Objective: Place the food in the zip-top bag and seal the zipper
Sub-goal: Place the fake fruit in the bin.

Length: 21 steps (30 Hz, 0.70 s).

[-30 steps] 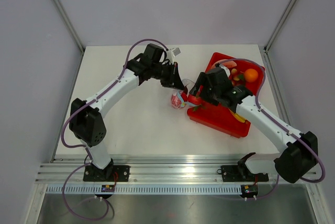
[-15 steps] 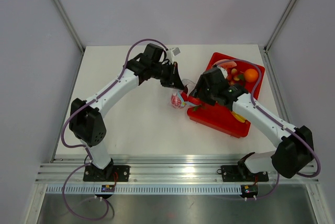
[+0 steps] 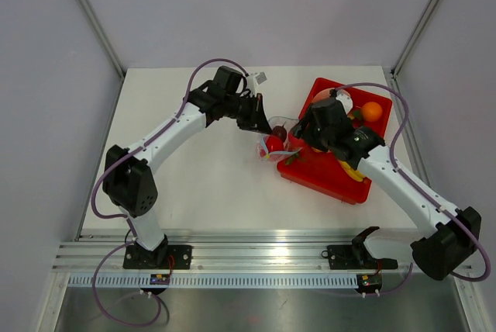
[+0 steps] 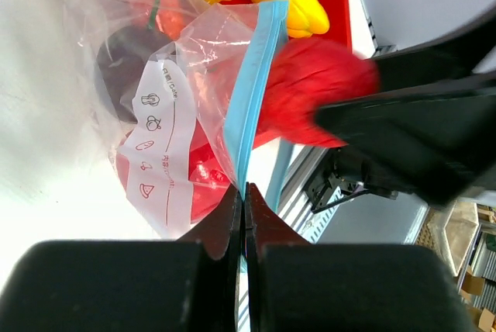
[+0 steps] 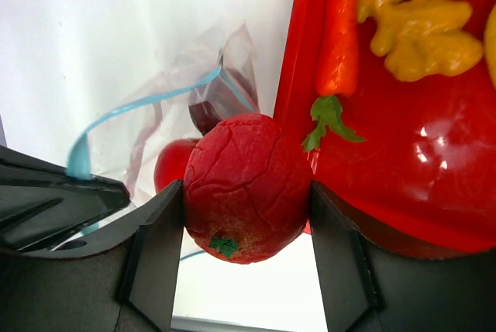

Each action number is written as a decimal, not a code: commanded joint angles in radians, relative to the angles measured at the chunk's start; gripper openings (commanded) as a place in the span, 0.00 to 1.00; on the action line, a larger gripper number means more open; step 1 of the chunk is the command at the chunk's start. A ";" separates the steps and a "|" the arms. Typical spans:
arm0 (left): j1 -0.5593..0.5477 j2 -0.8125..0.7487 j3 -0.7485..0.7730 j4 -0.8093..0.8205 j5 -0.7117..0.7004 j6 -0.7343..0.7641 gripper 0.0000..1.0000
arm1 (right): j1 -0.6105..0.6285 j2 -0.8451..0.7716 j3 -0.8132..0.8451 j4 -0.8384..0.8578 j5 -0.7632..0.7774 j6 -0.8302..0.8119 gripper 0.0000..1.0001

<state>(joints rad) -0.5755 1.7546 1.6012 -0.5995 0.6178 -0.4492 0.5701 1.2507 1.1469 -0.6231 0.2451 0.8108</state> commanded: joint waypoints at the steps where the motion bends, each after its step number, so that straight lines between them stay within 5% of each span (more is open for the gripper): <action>1: 0.011 0.006 -0.011 0.020 -0.015 0.018 0.00 | -0.030 -0.045 0.039 -0.046 0.114 -0.007 0.42; 16: 0.040 -0.001 -0.017 0.012 -0.018 0.021 0.00 | -0.118 0.033 -0.121 -0.027 0.086 -0.002 0.48; 20: 0.042 -0.003 -0.017 0.009 -0.018 0.024 0.00 | -0.124 0.096 -0.078 -0.062 0.072 -0.038 0.83; 21: 0.042 -0.004 -0.020 0.010 -0.018 0.024 0.00 | -0.122 0.107 -0.064 -0.070 0.069 -0.042 0.84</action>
<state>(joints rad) -0.5381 1.7588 1.5806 -0.6052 0.6010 -0.4412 0.4576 1.3308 1.0283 -0.6788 0.2970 0.7959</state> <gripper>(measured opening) 0.008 0.817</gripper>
